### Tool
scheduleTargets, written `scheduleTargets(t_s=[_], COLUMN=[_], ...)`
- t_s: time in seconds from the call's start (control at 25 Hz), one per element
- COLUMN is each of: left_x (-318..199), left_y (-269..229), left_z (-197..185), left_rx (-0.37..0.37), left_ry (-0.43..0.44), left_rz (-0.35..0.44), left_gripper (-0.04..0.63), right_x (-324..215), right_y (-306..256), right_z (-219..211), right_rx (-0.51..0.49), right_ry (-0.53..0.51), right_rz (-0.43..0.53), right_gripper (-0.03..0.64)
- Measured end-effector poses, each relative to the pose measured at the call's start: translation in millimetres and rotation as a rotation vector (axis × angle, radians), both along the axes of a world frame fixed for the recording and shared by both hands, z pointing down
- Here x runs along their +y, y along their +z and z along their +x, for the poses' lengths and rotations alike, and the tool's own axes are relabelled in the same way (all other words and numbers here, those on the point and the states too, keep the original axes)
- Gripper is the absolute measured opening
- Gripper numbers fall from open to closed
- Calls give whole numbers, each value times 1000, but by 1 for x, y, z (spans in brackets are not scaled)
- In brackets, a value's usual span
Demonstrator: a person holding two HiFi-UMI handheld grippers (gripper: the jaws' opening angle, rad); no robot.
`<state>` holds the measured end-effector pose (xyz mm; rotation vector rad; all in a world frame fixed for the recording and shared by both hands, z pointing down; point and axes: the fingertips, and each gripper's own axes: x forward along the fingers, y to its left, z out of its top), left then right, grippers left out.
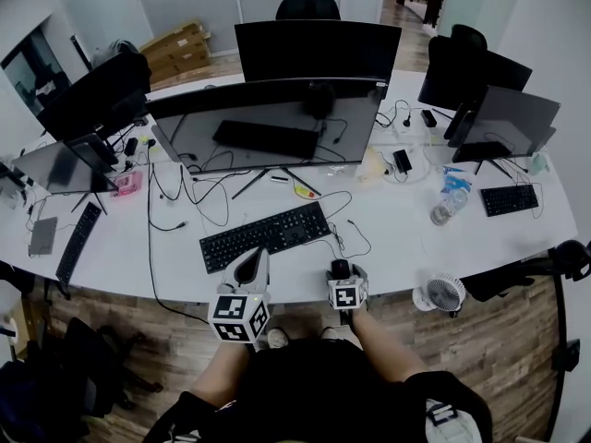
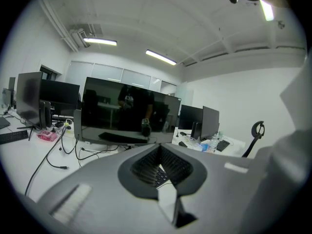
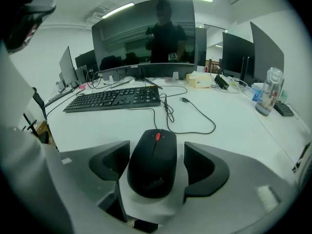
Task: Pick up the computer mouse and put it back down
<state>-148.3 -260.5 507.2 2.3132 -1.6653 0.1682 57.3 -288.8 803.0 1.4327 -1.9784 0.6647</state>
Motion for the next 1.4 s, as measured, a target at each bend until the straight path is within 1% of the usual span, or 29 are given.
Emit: scheduleTargets(t_s=[0.16,0.24,0.32,0.44,0.6,0.88,1.08,1.4], left_x=[3,4,6,7,7,5,2,-3], left_y=[-1,-1,0,-1,-2,-2,-2,-5], left_z=[-5,-7,-8,-9,-8,-3,1,3], left_rx=[-4,-5,-6,-5,2,14,24,28], left_ry=[-6,-11,-13,-12,-9,5,14,22], left_rz=[-1,-2,-1,2,7,10,16,23], left_gripper=[54,54,54,54,54,54,54,54], right_x=[4,3,4,1,-4,-23,-34,-33], right_y=[-2,-3,-5,-15,-41,-122,-201,-321], right_z=[-1,-2,0,3,3,-2,-2,-4], right_rx=[20,15,1,-10,-25,-44,-81,-118], right_ry=[11,16,25,35,37,-10,-21,-29], right_rz=[-10,-6,2,35,93,277,446,708], right_gripper=[313,288,285,284,284,284,282,282])
